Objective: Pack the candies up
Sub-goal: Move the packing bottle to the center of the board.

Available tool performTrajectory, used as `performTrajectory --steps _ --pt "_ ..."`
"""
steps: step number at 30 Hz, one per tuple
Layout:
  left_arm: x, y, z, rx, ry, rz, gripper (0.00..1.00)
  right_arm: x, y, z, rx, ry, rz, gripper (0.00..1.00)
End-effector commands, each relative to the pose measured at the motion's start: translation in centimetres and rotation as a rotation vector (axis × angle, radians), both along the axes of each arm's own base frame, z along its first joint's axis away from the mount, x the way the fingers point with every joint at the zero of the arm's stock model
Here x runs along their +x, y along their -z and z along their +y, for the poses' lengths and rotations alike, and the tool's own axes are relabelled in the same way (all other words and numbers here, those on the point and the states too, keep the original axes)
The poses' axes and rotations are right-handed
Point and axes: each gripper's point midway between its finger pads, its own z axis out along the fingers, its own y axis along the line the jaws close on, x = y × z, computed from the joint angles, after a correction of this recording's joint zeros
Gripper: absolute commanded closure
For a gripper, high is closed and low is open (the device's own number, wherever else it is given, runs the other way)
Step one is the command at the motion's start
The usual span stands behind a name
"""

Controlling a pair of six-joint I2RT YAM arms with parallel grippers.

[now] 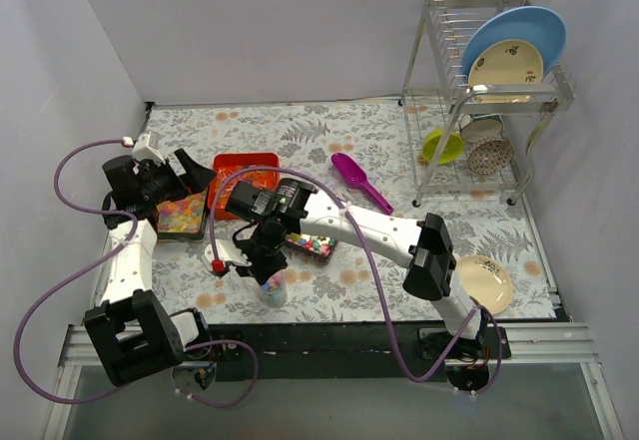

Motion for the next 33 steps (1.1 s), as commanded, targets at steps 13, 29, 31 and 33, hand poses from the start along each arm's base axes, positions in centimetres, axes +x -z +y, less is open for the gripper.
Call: performTrajectory --steps 13,29,31,33 --pt "0.2 -1.4 -0.3 0.002 0.024 -0.033 0.02 1.3 3.4 0.3 -0.050 0.021 0.020 0.99" --pt "0.3 -1.3 -0.9 -0.026 0.066 -0.022 0.02 4.5 1.4 -0.9 -0.027 0.116 0.045 0.99" --pt "0.4 -1.3 -0.9 -0.029 0.068 -0.020 0.02 4.4 1.0 -1.0 -0.018 0.116 0.042 0.99" --pt "0.4 -1.2 -0.9 -0.029 0.070 -0.019 0.02 4.3 0.7 -1.3 -0.018 0.113 0.040 0.99"
